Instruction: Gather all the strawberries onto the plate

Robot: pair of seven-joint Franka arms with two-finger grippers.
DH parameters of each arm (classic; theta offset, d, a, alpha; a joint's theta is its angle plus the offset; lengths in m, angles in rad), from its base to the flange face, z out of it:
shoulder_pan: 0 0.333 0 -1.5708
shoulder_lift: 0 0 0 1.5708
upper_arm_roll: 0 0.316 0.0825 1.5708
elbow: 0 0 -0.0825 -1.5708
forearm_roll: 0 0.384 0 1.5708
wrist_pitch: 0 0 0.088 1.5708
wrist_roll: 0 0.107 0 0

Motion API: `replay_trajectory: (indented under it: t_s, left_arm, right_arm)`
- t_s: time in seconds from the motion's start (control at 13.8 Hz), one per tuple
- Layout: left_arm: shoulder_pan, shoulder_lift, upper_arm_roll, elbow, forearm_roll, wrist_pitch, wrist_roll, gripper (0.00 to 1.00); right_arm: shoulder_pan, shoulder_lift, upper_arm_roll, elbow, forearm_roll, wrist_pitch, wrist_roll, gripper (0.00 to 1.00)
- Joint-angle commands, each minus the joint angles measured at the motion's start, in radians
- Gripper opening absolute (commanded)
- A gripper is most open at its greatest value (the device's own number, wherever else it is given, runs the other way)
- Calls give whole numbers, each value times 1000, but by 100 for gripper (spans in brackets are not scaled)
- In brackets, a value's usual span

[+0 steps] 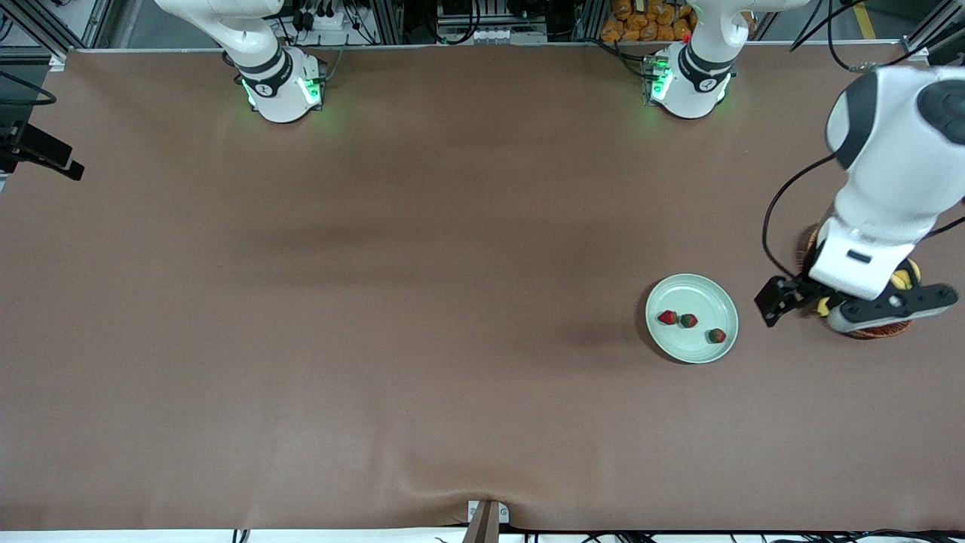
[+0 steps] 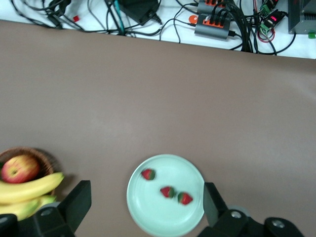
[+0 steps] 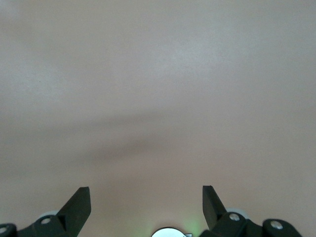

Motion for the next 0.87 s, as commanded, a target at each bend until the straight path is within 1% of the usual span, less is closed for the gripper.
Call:
replay_trajectory:
  t_s: [0.0, 0.22, 0.43, 0.65, 0.8]
  left_arm:
    - [-20, -96, 15, -20, -34, -108, 23, 100]
    - [-20, -149, 15, -17, -35, -175, 55, 100]
    - [-21, -169, 19, -15, -39, -189, 63, 100]
    - [-20, -178, 55, -15, -104, -205, 108, 100]
    - [-23, -173, 70, -15, -121, -205, 141, 100]
  right_arm:
    - [-3, 6, 6, 20, -10, -13, 18, 100]
    - [-3, 6, 6, 20, -10, -13, 18, 100]
    - [-3, 6, 6, 22, -10, -13, 18, 100]
    - [-3, 6, 6, 22, -10, -13, 18, 100]
    - [-3, 6, 6, 22, -10, -13, 17, 100]
